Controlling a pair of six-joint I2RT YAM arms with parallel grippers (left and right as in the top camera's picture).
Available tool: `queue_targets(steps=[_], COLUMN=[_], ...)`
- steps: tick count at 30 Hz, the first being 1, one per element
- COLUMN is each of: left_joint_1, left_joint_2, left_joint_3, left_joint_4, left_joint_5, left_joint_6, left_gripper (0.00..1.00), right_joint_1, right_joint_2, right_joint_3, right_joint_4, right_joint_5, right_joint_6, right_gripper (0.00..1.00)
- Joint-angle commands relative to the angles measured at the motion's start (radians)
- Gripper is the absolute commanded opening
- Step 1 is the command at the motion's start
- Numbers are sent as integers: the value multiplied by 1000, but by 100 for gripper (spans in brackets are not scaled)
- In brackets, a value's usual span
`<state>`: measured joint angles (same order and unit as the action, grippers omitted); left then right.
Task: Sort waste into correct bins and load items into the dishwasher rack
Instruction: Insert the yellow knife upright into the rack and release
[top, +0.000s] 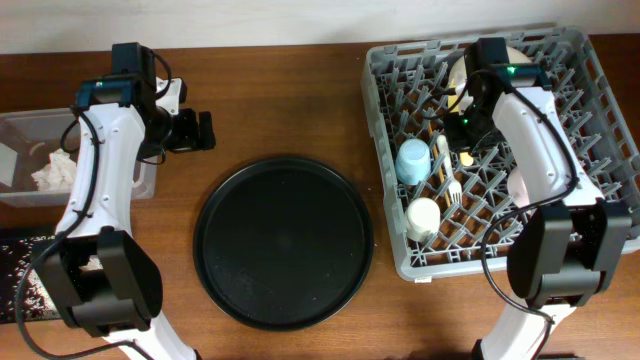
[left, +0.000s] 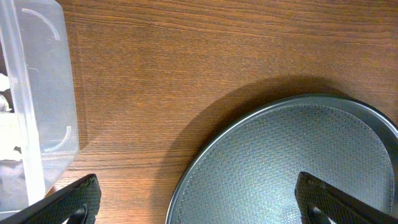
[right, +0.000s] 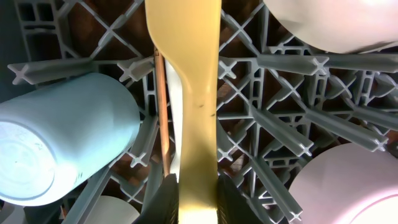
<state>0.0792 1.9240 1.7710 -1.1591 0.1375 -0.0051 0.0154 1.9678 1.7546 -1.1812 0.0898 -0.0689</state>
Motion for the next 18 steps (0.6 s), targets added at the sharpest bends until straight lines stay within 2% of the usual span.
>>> queue_targets(steps=[1, 3, 6, 9, 10, 11, 13, 18], left_joint_1=[2, 2, 2, 2, 2, 2, 2, 2], left_joint_2=[-10, -10, -10, -10, -10, -10, -10, -10], left_joint_3=[10, 10, 10, 10, 10, 10, 10, 10], left_joint_4=[0, 0, 0, 0, 0, 0, 0, 0], left_joint_5=[-4, -4, -4, -4, -4, -4, -4, -4], left_joint_6=[-10, -10, -10, -10, -10, -10, -10, -10], left_gripper=[100, 100, 100, 100, 100, 100, 100, 100], right_joint_1=[-4, -4, -4, -4, -4, -4, -4, -4], right_joint_2=[18, 17, -1, -255, -334, -391, -455, -431], right_joint_3=[0, 0, 1, 12, 12, 12, 12, 12], right_joint_4=[0, 0, -11, -41, -53, -57, -57, -57], right_joint_5=[16, 16, -22, -169, -172, -172, -172, -172], right_joint_6=[-5, -5, -5, -5, -2, -2, -2, -2], right_gripper=[46, 52, 52, 52, 95, 98, 99, 98])
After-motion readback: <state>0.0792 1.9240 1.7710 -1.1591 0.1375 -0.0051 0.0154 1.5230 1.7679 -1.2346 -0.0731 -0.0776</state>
